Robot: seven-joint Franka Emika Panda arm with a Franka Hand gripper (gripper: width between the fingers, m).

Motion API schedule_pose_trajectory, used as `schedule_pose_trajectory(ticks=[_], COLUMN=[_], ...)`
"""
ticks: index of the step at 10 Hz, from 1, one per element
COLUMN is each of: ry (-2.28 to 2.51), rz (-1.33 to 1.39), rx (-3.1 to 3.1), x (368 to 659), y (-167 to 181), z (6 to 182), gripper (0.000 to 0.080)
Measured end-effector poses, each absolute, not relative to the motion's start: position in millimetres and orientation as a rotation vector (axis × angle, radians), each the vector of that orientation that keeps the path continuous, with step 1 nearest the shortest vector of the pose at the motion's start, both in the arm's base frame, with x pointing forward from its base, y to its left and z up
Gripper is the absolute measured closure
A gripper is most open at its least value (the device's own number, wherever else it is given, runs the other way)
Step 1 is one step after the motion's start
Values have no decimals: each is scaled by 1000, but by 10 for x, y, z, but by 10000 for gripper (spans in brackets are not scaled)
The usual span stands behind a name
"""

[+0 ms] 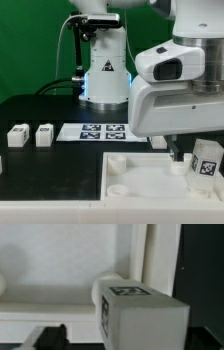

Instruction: Assemble one leg

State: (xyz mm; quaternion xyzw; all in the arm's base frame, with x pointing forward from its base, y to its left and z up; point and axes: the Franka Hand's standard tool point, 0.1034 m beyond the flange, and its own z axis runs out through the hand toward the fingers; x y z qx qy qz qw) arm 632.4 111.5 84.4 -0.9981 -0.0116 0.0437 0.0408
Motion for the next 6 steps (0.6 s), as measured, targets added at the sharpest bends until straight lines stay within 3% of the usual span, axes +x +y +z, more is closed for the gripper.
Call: schedule_pose_trajectory(ticks=[1,2,3,6], ry=[0,-4,134,605], rz=[135,135,142,161], rx=[-3058,-3058,-3054,-3010], x=[6323,6323,6322,6320], y=[1116,1112,1123,1132], z=[844,843,842,840], gripper=[361,361,507,507])
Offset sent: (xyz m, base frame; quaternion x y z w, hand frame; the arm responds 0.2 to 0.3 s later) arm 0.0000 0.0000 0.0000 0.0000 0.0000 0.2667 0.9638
